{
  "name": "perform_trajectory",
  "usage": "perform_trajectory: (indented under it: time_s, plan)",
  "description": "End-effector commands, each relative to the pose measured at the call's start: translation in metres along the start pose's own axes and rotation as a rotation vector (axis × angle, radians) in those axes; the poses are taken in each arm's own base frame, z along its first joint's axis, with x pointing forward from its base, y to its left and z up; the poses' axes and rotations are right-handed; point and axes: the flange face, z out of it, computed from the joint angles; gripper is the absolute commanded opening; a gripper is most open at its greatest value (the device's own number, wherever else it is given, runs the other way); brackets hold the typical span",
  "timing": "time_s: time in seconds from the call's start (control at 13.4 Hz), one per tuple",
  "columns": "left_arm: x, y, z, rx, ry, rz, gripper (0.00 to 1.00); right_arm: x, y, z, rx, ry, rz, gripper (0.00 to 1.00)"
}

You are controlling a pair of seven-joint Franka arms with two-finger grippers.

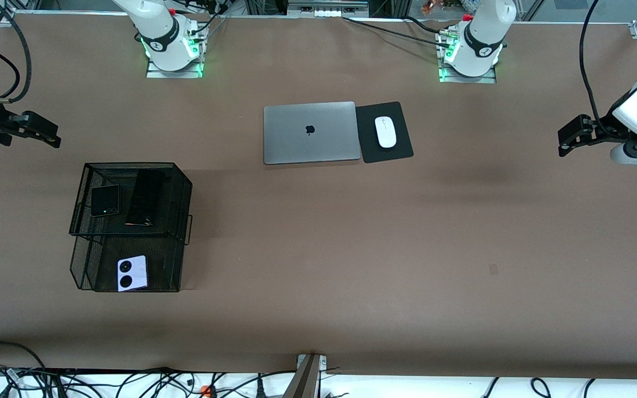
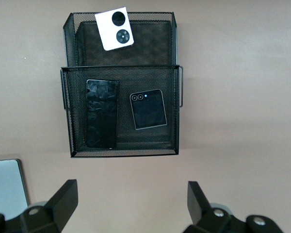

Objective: Place phones with both arms

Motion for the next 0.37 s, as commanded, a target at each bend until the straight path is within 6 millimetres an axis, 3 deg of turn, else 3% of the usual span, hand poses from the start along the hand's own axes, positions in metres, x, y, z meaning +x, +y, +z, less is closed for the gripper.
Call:
perform_trajectory:
  time_s: [0.0,0.3]
  plan:
    - [-0.0032,-0.0022,-0.0073,0.023,0.014,0.027,1.00,-0.0077,-0.0023,-0.0067,0.004,-0.004,0.010,1.00]
    - [-0.0045,-0.0021,-0.0072,0.023,0.014,0.027,1.00,-0.0076,-0.0035,-0.0069,0.024,-0.002,0.010,1.00]
